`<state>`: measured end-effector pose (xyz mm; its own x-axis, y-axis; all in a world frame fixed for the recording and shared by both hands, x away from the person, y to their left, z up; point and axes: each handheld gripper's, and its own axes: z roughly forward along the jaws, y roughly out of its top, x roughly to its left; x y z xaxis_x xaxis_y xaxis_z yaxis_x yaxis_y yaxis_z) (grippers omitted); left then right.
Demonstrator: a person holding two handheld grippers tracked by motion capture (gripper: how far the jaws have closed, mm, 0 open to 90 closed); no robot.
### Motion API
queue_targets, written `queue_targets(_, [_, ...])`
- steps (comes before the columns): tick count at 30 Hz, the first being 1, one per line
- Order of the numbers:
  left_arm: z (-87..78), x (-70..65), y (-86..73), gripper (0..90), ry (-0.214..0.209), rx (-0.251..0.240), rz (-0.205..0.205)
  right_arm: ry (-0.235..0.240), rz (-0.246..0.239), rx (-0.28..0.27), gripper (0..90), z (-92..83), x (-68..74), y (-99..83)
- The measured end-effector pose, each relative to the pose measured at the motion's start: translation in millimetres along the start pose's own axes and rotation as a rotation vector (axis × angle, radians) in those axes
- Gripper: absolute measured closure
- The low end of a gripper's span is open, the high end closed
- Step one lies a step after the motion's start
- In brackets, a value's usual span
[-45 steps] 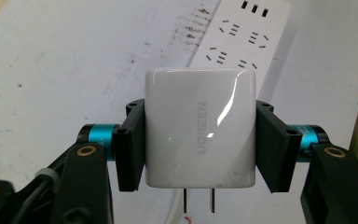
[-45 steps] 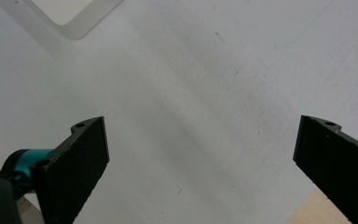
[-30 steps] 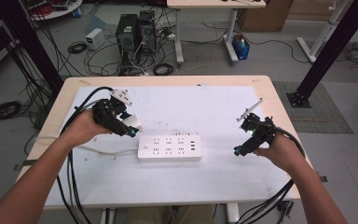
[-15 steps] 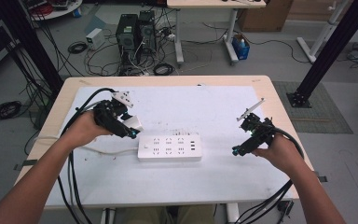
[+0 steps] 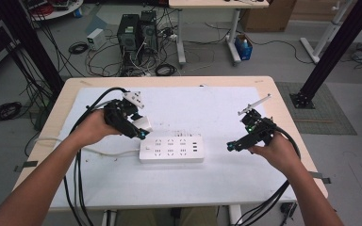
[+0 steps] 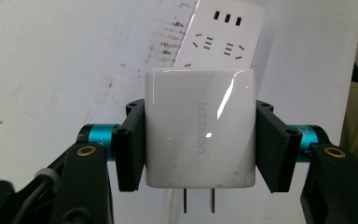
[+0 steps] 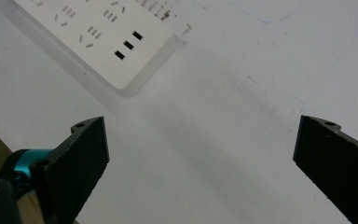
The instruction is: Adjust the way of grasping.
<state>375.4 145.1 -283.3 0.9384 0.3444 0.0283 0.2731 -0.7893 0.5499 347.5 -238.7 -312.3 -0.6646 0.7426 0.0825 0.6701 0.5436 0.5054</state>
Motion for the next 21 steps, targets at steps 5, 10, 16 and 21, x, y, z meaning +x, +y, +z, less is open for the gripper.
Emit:
queue_targets(5, [4.2,-1.4,6.8,42.5,-0.007,0.000,0.020,0.006,0.012,-0.009,2.8,1.0,4.8,4.8])
queue_targets(10, [8.6,-5.0,11.6,42.6,-0.008,-0.020,0.020,0.039,0.044,-0.035,2.8,0.6,5.4,6.7])
queue_targets(16, [16.7,-11.5,21.1,42.5,-0.017,-0.036,0.061,0.110,0.112,-0.076,2.8,0.0,5.9,6.3])
queue_targets(21, [24.5,-16.7,27.4,42.6,-0.023,-0.041,0.085,0.175,0.163,-0.121,2.9,1.2,8.8,5.1])
